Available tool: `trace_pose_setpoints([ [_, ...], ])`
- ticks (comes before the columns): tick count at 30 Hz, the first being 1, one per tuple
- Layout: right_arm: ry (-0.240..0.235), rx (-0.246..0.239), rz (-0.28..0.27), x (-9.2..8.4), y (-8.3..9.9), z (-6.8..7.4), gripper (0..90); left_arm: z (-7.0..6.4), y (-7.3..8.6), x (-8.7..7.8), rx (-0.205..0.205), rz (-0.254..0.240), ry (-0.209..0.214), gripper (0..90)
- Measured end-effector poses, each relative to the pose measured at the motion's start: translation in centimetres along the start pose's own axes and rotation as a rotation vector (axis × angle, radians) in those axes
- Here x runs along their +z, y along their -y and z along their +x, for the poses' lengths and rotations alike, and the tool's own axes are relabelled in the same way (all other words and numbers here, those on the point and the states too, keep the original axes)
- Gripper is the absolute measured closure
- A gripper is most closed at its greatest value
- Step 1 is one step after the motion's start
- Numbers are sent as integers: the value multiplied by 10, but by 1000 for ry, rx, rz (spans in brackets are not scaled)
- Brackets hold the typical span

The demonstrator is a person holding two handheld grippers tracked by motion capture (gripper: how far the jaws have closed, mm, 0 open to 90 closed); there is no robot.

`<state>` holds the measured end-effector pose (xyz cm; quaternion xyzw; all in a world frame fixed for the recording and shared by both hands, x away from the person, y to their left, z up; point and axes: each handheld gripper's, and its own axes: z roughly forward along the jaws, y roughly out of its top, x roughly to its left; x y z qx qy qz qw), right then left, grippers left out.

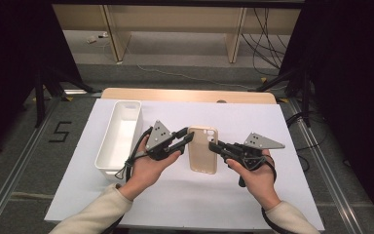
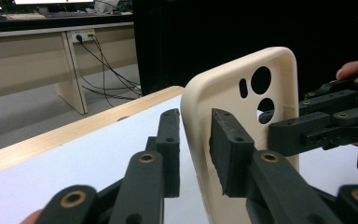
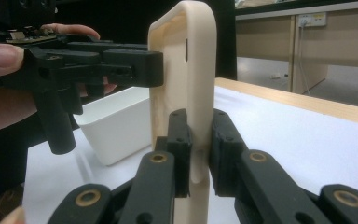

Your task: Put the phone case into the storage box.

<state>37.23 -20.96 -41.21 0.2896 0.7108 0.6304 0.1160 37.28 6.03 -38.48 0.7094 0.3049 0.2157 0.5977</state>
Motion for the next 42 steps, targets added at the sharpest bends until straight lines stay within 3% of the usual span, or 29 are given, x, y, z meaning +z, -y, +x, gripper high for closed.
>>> trace_pose_setpoints([
  [13, -3, -1, 5, 3, 2, 1, 807, -2, 0, -1, -27, -10, -37, 833],
  [18, -1, -2, 5, 4, 3, 1, 801, -5, -3, -4, -5, -14, -51, 839],
  [19, -5, 3, 35, 2, 2, 1, 798, -6, -3, -4, -2, -16, -52, 840],
  [20, -7, 7, 9, 4, 3, 0, 790, -6, -3, -4, -1, -16, -53, 843],
  [24, 1, 1, 11, 4, 3, 0, 759, -5, -4, -5, 1, -18, -67, 846],
  [30, 6, -10, 22, 4, 2, 0, 616, 0, -8, -9, 3, -33, -85, 850],
  [35, -3, -50, 15, 3, -2, 2, 400, 5, -12, -15, 7, -44, -102, 850],
  [38, 1, -56, 19, 2, -3, 1, 264, 6, -14, -20, -23, -45, -114, 850],
  [42, 9, -79, 28, -1, -2, 1, 207, 8, -17, -24, -32, -50, -121, 850],
])
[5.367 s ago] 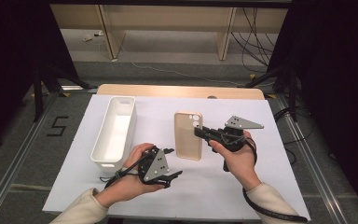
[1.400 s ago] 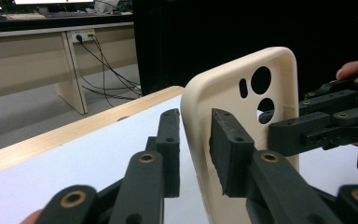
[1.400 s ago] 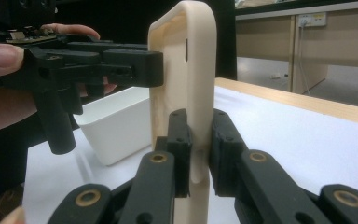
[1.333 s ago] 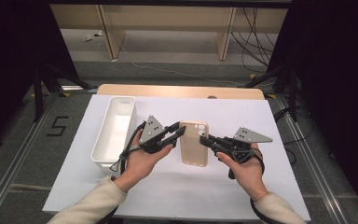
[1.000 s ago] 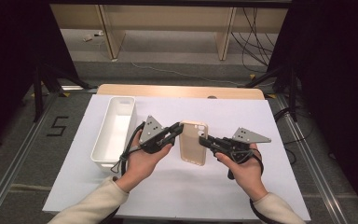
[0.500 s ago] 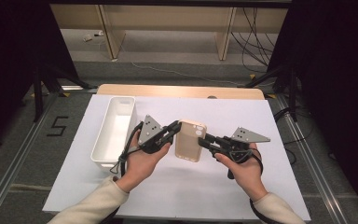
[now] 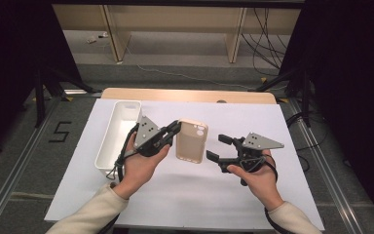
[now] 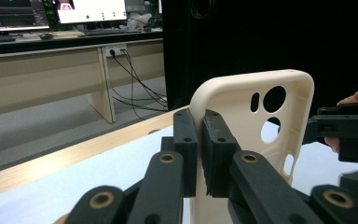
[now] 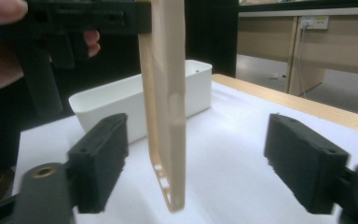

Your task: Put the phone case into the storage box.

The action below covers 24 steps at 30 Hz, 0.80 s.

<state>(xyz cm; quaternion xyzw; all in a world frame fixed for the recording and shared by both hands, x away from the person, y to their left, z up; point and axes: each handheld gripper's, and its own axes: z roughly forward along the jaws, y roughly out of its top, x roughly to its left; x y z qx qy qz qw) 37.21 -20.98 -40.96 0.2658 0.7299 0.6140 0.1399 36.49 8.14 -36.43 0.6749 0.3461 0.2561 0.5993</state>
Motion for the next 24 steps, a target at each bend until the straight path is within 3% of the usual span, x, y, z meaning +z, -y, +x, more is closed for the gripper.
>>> trace_pose_setpoints([
  [3, 2, -33, 32, -8, 0, 1, 167, 2, -1, -3, -14, -2, -9, 850],
  [6, 20, -42, 21, -11, 1, 1, 164, 5, -4, -5, 5, -11, -9, 850],
  [7, 29, -53, 45, -15, 0, 1, 161, 7, -5, -6, 23, -20, -9, 851],
  [8, 25, -59, 15, -15, 1, 1, 161, 10, -7, -6, 54, -34, -7, 851],
  [14, 54, -81, 0, -25, 5, -1, 159, 14, -7, -9, 56, -32, -17, 851],
  [15, 62, -58, 19, -27, 6, 0, 159, 14, -7, -10, 56, -33, -18, 851],
  [16, 70, -88, 12, -30, 7, -2, 158, 14, -7, -10, 50, -31, -20, 851],
  [18, 73, -89, 21, -34, 8, -3, 158, 16, -7, -11, 50, -31, -24, 850],
  [20, 75, -69, 29, -35, 9, -2, 158, 17, -7, -12, 47, -28, -27, 851],
  [21, 83, -90, 13, -37, 10, -5, 158, 18, -7, -12, 45, -30, -27, 851],
  [22, 74, -59, 26, -38, 11, -4, 159, 18, -7, -13, 44, -28, -29, 851],
  [24, 87, -72, 18, -39, 11, -4, 160, 19, -7, -14, 41, -27, -36, 851],
])
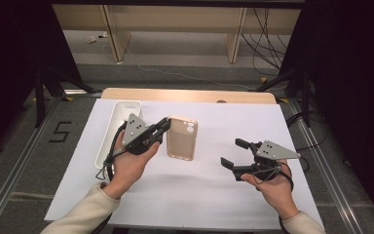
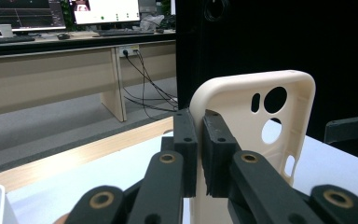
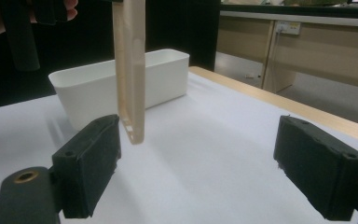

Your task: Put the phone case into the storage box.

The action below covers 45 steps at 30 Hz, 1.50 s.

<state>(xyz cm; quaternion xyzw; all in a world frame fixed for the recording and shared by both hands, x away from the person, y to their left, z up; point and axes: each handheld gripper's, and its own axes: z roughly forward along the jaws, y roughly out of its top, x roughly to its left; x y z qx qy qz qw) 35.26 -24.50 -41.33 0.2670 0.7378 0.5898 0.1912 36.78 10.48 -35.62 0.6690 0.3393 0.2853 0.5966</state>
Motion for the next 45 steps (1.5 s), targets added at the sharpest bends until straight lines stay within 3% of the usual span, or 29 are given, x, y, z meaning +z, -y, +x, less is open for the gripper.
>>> trace_pose_setpoints([
  [1, -4, -6, 0, -1, 0, -1, 160, 1, 0, -1, 1, 1, 0, 851],
  [2, -12, 25, 10, -2, 1, 1, 160, 1, -1, -1, -1, 1, -1, 851],
  [4, 7, -5, -6, -2, 3, -1, 160, 3, -2, -2, 3, -1, -4, 851],
  [9, 7, 8, 24, -5, 4, 0, 160, 5, -3, -5, -2, -5, -15, 851],
  [10, 11, -17, 8, -5, 5, -2, 161, 5, -3, -6, -3, -7, -15, 852],
  [14, 14, 6, 17, -8, 6, -2, 161, 7, -4, -8, -4, -6, -22, 851],
  [15, 33, 10, -3, -7, 7, -2, 161, 8, -4, -8, -5, -5, -23, 851],
  [18, 22, -16, 5, -10, 7, -5, 161, 10, -4, -9, -6, -4, -28, 851],
  [20, 32, 12, 17, -11, 8, -3, 161, 11, -4, -10, -11, -4, -32, 851],
  [26, 34, -15, 4, -12, 9, -6, 162, 14, -5, -11, -9, -4, -34, 851],
  [27, 25, 15, 20, -13, 9, -4, 163, 13, -5, -12, -17, -6, -35, 852],
  [29, 29, 12, 25, -14, 10, -4, 164, 14, -5, -12, -19, -6, -38, 851],
  [30, 32, -12, 17, -14, 10, -6, 165, 15, -5, -12, -17, -6, -39, 852],
  [31, 32, -13, 29, -15, 10, -6, 165, 15, -5, -13, -15, -5, -39, 852],
  [32, 42, -9, 5, -14, 10, -6, 165, 15, -5, -13, -17, -5, -39, 852],
  [35, 31, 11, 30, -16, 10, -5, 165, 15, -6, -13, -15, -5, -39, 852],
  [36, 38, -15, 14, -16, 10, -7, 165, 16, -6, -13, -16, -7, -39, 852],
  [38, 37, -13, 14, -16, 11, -7, 165, 16, -6, -13, -17, -7, -41, 852],
  [40, 26, 20, 29, -16, 11, -5, 165, 17, -6, -13, -11, -5, -42, 852],
  [41, 42, -7, 22, -16, 11, -7, 165, 17, -6, -13, -20, -5, -45, 853],
  [44, 35, -1, 0, -14, 12, -7, 165, 18, -6, -14, -16, -4, -50, 853],
  [45, 43, -6, 20, -16, 12, -7, 165, 18, -6, -14, -17, -5, -50, 853],
])
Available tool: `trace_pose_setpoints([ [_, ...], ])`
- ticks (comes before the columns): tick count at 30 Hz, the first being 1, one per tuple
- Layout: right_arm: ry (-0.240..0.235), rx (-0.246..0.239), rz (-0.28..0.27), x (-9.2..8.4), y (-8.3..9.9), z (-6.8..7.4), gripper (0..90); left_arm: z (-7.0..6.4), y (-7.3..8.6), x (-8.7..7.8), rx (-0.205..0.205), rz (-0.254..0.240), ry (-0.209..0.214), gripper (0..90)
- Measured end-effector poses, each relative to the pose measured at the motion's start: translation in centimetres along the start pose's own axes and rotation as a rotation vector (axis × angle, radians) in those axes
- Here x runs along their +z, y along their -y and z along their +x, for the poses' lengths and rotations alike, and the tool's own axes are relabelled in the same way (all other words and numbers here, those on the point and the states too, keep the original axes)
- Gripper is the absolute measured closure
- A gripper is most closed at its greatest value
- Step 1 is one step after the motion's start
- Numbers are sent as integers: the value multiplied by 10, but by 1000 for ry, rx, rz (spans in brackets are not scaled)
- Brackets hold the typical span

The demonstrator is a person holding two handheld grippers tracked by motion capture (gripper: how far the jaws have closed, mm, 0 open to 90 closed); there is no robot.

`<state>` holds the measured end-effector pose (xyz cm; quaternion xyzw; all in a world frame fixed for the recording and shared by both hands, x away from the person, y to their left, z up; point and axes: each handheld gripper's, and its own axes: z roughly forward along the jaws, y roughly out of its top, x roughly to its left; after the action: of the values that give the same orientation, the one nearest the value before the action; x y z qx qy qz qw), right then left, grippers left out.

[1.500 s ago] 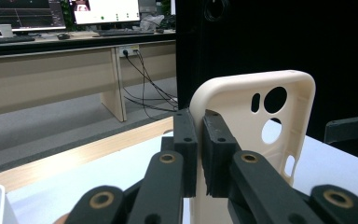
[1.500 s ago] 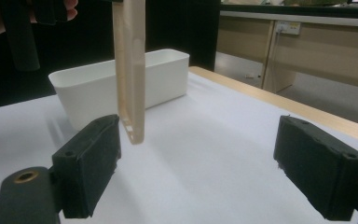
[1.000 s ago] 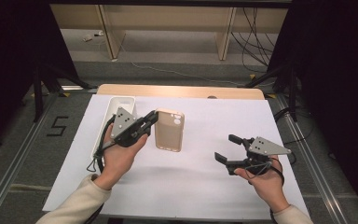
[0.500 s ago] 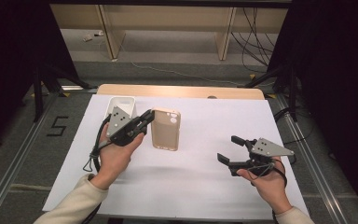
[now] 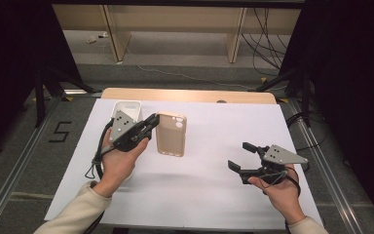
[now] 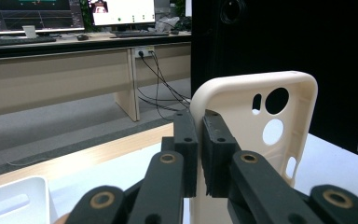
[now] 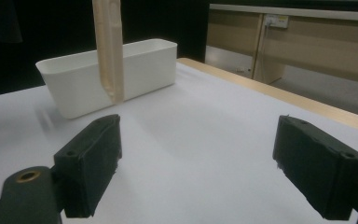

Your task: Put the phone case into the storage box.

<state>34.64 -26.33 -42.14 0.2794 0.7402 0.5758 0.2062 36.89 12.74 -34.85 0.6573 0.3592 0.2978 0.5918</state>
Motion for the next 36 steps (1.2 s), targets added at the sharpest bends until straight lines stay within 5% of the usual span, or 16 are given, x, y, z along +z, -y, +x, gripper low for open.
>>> trace_pose_setpoints([
  [17, -10, 40, 0, -1, 3, 1, 167, 7, -2, -1, 12, 4, -32, 854],
  [36, 0, 12, 7, -1, 4, -1, 168, 15, -5, -2, 9, 1, -50, 855],
])
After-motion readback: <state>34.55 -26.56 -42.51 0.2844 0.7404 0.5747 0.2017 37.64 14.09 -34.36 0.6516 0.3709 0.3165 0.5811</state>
